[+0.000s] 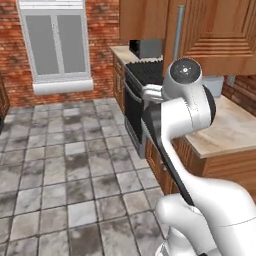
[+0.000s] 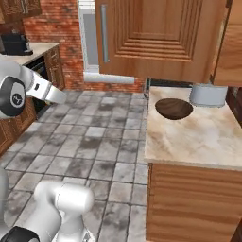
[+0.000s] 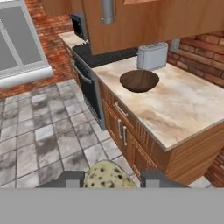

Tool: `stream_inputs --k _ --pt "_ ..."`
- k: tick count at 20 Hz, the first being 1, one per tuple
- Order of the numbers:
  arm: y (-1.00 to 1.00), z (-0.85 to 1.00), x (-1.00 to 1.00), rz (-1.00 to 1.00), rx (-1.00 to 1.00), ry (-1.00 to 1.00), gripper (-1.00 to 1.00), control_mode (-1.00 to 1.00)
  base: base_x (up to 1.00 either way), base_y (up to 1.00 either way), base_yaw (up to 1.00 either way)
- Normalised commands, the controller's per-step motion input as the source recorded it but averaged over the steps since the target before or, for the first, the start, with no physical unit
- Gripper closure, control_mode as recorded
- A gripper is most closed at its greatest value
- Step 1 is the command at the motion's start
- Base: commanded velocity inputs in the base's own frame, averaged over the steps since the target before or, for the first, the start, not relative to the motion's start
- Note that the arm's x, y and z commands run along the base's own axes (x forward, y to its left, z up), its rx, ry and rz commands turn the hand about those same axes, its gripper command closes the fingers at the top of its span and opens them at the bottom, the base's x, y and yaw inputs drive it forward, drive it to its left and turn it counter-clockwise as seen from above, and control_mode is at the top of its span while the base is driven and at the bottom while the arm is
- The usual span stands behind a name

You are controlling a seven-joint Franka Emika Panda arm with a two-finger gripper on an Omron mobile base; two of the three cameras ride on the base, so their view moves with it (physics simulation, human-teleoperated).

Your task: Pick the egg and butter from the fridge and place them by the bowl for mixing.

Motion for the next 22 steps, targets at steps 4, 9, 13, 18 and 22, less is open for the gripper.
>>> stream_inputs --k 4,9,13,18,22 --pt "0.00 0.00 0.00 0.00 0.00 0.00 1.00 1.00 0.34 1.00 -0.16" --pt "0.00 0.00 0.00 0.00 0.00 0.00 1.00 1.00 0.65 0.87 -0.25" --pt "0.00 0.00 0.00 0.00 0.00 0.00 1.00 1.00 0.86 0.25 -0.66" --pt "0.00 0.00 0.00 0.00 0.00 0.00 1.00 1.00 0.73 0.57 -0.70" --pt "0.00 0.00 0.00 0.00 0.00 0.00 1.00 1.00 0.57 0.92 -0.69"
